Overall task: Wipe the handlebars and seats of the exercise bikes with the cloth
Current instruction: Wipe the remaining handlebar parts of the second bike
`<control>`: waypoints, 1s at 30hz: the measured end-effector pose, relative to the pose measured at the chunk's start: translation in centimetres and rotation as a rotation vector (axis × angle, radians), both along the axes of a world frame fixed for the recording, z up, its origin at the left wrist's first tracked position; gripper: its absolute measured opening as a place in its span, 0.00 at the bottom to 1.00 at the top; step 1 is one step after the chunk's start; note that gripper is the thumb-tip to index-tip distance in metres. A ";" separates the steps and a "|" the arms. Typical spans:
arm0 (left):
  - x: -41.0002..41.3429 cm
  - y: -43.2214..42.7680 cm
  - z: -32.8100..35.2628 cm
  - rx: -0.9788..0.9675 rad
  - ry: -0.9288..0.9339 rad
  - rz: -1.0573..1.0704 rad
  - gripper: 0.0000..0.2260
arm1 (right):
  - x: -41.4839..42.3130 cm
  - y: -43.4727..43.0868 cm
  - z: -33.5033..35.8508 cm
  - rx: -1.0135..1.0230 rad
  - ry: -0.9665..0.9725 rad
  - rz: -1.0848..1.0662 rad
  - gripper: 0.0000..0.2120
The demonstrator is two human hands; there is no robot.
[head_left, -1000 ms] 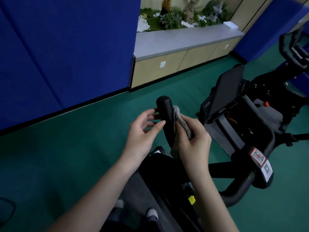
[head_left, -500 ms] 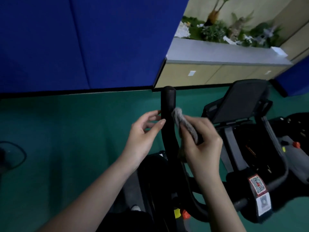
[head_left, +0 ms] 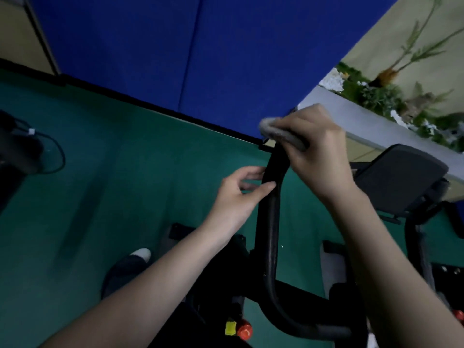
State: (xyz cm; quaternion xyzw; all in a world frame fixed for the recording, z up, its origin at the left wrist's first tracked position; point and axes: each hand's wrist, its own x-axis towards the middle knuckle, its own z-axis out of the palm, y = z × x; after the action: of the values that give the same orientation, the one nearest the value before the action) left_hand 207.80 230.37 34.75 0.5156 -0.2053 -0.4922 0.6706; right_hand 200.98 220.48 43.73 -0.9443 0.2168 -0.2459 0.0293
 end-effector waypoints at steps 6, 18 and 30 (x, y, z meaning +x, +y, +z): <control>-1.0 -0.3 -0.6 0.031 0.119 0.057 0.10 | -0.3 -1.4 0.2 -0.115 0.312 0.248 0.05; -0.9 -0.8 -1.8 0.070 0.222 0.046 0.13 | 5.9 -3.0 3.7 0.074 0.976 0.249 0.07; -0.9 -1.2 -2.7 0.081 0.268 0.015 0.18 | 10.4 -5.7 4.6 0.240 1.348 0.071 0.03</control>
State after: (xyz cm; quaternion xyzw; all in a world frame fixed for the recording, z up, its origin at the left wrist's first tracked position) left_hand 206.95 229.14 32.05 0.4734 -0.0897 -0.5597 0.6742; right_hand 211.43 214.77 48.31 -0.8879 0.1822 0.4224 0.0006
